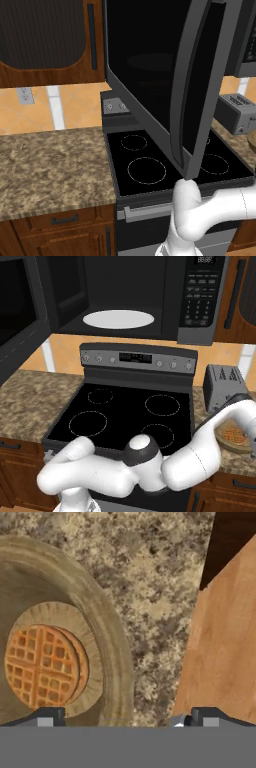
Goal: Open the microwave, place the bowl with waffle inside the microwave, then close the microwave door and turn it on.
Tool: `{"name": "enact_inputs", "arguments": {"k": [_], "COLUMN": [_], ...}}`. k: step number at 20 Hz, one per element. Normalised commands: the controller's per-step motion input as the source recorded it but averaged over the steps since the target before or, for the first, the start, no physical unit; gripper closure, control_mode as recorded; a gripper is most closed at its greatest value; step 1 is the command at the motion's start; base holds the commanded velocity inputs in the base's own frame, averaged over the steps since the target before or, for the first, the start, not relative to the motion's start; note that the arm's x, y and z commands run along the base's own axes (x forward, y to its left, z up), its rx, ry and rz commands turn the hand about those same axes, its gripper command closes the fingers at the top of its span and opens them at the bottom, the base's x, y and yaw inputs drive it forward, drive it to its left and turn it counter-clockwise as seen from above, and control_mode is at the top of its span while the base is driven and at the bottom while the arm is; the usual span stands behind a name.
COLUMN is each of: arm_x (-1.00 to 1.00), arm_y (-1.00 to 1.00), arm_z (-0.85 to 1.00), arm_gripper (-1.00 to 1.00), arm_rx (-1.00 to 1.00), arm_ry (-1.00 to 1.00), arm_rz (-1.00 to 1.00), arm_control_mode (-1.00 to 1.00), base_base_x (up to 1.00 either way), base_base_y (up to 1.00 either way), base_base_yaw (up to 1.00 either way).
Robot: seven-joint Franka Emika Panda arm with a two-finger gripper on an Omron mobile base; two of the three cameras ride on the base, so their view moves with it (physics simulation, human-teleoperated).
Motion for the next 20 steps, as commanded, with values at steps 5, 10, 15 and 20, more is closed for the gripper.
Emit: {"name": "enact_inputs", "arguments": {"k": [5, 10, 15, 20], "arm_x": [0.45, 0.41, 0.16, 0.11], "arm_y": [-0.14, -0.18, -0.21, -0.02], "arm_z": [-0.31, -0.33, -0.35, -0.18], "arm_gripper": [-1.0, -1.0, 1.0, 1.0], "arm_rx": [0.0, 0.02, 0.03, 0.0], "arm_ry": [0.01, 0.02, 0.0, 0.0], "arm_rz": [0.0, 0.0, 0.0, 0.0], "arm_control_mode": [-1.0, -1.0, -1.0, -1.0], "base_base_x": [0.0, 0.0, 0.0, 0.0], "base_base_y": [0.0, 0.0, 0.0, 0.0], "base_base_yaw": [0.0, 0.0, 0.0, 0.0]}}
